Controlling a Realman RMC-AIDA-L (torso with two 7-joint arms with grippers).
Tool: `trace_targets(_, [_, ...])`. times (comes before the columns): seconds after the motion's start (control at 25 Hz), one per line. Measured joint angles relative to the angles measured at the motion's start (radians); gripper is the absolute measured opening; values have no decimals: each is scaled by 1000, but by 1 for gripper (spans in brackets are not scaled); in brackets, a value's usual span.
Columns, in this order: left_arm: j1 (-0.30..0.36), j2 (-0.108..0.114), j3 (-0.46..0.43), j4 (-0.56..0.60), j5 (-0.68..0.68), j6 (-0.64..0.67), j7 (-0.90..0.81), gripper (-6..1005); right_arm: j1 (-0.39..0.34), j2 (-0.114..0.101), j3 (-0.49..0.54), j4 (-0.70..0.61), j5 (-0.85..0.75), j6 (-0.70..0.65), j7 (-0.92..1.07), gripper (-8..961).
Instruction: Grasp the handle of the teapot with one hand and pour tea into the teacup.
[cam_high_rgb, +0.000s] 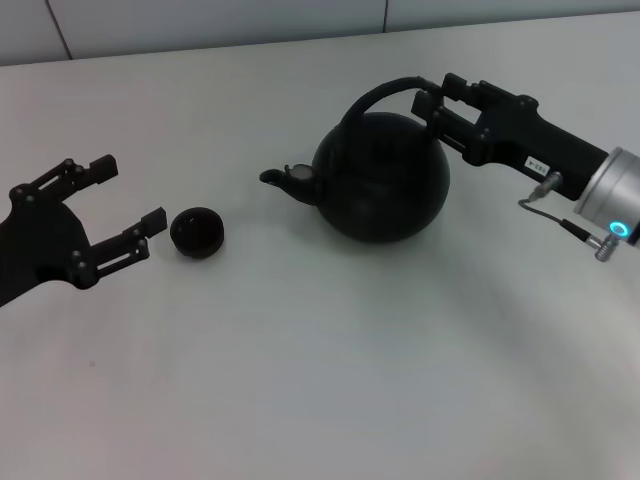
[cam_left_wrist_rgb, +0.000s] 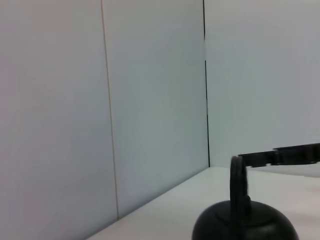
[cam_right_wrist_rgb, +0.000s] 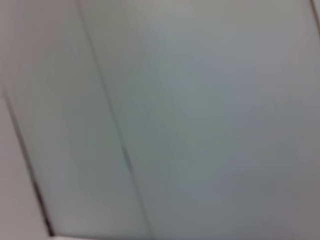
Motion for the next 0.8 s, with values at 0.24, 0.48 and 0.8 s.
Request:
trace_targets(0.24, [-5, -2, 1, -6, -27, 5, -3, 808, -13, -2, -5, -10, -8, -166, -8, 537])
trace_targets(0.48, [-1, -3, 8, -7, -36, 15, -2, 809, -17, -2, -11, -20, -15, -188, -9, 538])
trace_targets(0.8, [5, -2, 8, -9, -36, 28, 1, 809, -37, -2, -13, -59, -67, -214, -3, 538])
